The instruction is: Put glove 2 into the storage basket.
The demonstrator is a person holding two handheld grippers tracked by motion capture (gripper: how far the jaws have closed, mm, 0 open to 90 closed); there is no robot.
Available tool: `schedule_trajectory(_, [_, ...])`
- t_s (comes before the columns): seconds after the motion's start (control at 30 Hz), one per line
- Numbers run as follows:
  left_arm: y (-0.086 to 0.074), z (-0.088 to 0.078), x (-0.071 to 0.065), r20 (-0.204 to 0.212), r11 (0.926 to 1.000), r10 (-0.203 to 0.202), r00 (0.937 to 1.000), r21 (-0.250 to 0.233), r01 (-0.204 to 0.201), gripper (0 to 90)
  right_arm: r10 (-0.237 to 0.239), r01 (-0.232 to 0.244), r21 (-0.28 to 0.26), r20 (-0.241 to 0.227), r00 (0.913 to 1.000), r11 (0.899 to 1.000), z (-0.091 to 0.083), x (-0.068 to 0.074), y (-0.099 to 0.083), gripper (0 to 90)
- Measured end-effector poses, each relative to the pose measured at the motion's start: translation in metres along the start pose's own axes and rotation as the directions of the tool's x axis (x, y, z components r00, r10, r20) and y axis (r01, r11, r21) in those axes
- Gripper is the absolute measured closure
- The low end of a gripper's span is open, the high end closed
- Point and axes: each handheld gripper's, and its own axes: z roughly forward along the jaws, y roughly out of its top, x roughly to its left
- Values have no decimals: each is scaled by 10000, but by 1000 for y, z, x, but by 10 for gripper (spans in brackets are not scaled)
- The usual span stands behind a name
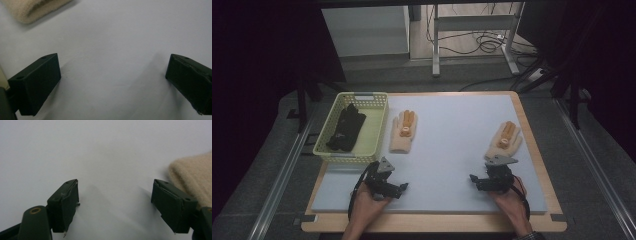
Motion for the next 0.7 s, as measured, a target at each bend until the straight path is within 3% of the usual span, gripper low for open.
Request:
schedule_trajectory(0.2, [0,0,0,-104,10000,-65,9999,-15,65,3,-16,15,-126,-93,10000,9999,-14,-1,5,280])
schedule_trajectory(0.37, [0,0,0,-126,10000,-98,9999,-4,98,3,108,-109,-159,-24,9999,9998,-31,-13,13,336])
schedule_trajectory(0.57, [0,0,1,-93,9999,-143,9999,36,143,3,454,-440,-244,588,9972,9987,-45,-39,16,414])
schedule_trajectory(0.7, [0,0,1,-95,9998,-172,9998,23,172,7,722,-717,-82,1204,9901,9974,-48,-61,16,463])
